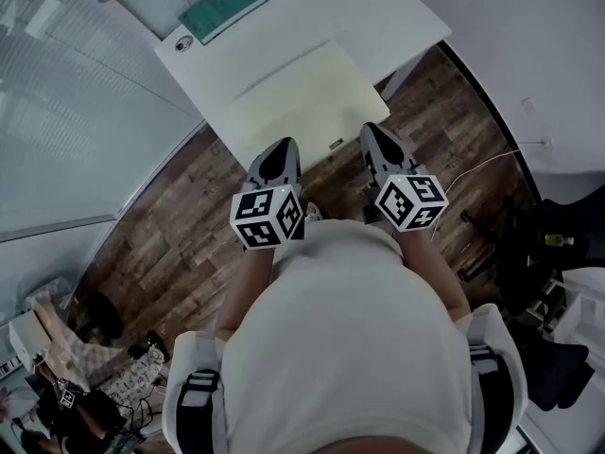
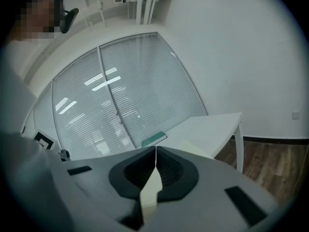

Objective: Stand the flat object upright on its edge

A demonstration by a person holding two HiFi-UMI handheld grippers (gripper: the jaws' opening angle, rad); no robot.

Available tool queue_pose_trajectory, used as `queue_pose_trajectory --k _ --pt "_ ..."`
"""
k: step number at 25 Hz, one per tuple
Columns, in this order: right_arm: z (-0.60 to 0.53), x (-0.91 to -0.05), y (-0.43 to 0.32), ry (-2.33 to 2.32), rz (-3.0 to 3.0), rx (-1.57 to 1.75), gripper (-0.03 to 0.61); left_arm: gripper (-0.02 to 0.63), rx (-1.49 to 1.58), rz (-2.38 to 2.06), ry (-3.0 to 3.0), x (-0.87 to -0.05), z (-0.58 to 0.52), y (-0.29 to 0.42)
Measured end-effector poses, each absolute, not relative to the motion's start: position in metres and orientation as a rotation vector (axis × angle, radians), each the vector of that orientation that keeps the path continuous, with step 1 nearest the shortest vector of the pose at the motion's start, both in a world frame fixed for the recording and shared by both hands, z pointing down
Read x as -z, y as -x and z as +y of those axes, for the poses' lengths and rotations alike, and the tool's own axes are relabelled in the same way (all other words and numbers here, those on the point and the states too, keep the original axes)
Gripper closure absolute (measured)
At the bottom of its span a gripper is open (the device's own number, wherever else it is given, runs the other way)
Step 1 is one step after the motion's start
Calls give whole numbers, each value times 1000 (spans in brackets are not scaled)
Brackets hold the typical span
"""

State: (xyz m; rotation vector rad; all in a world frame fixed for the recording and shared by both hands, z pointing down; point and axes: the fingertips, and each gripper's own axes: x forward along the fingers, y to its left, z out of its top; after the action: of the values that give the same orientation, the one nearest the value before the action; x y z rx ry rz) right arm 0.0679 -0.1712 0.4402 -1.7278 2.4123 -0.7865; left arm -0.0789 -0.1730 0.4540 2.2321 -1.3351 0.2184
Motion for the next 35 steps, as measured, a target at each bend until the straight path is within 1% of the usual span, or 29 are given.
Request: queue_pose_trajectory --k 11,21,22,24,26,28,31,33,35 --pt "-162 -499 -85 1457 1976 1182 557 594 -260 -1263 -2246 -469 -174 83" --pt "-154 -548 -89 1285 1748 1403 554 594 -269 -1221 -2265 -474 -170 71" --pt "-154 -551 -88 1257 1730 1417 543 594 -271 -1221 -2265 -475 -170 71" --pt "-155 -558 -84 1200 1702 1446 447 594 -275 -1223 -2261 -476 -169 71" --pt "-156 -565 -81 1150 1667 1478 391 594 -278 -1225 -2255 -476 -168 72" --pt "-157 -572 -81 1111 1617 1508 350 594 -282 -1225 -2251 -478 -166 72" --pt "-160 -580 -77 1057 1588 1532 264 594 -289 -1229 -2244 -480 -167 75" --pt "-163 -583 -71 1001 1583 1557 228 594 -290 -1231 -2240 -481 -167 76" --pt "-166 -586 -65 956 1576 1582 208 594 -288 -1233 -2238 -481 -168 77"
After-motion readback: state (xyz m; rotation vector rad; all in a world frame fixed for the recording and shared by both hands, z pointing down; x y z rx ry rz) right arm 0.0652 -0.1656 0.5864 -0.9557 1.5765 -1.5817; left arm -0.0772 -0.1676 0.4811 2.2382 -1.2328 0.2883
